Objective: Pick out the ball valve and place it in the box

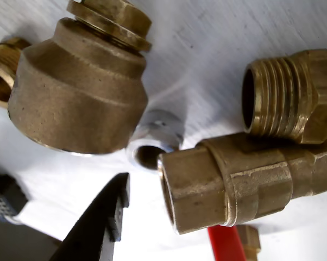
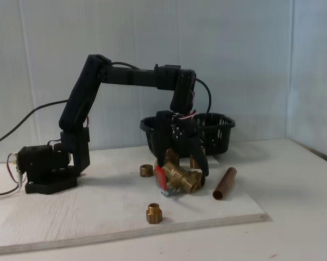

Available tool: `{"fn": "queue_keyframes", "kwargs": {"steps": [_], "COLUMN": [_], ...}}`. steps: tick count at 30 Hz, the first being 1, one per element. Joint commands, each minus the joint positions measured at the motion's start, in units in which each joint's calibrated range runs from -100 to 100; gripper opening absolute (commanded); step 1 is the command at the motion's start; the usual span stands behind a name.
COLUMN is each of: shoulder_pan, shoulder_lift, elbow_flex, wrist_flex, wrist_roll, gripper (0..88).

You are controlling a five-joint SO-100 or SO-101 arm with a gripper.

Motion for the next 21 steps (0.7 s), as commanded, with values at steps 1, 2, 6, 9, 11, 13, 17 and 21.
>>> {"fn": "queue_keyframes", "kwargs": {"steps": [1, 2, 6, 9, 11, 13, 17, 21], "shoulder_pan": [0.20, 0.27, 1.09, 1.23, 0.94, 0.79, 0.72, -0.02], "shoulder_lift": [-0.31, -0.23, -0.23, -0.23, -0.23, 0.11, 3.08, 4.26], "elbow_flex": [-2.18, -2.63, -3.72, -4.08, -3.90, -3.36, -4.08, -4.08], "wrist_flex": [0.43, 0.43, 0.43, 0.34, 0.34, -0.43, -1.04, -0.86], "wrist_roll": [-0.83, -0.83, -1.24, -0.88, -0.52, 0.36, 0.47, 0.57], "gripper": [51.5, 51.5, 51.5, 51.5, 51.5, 51.5, 51.5, 51.5]}}
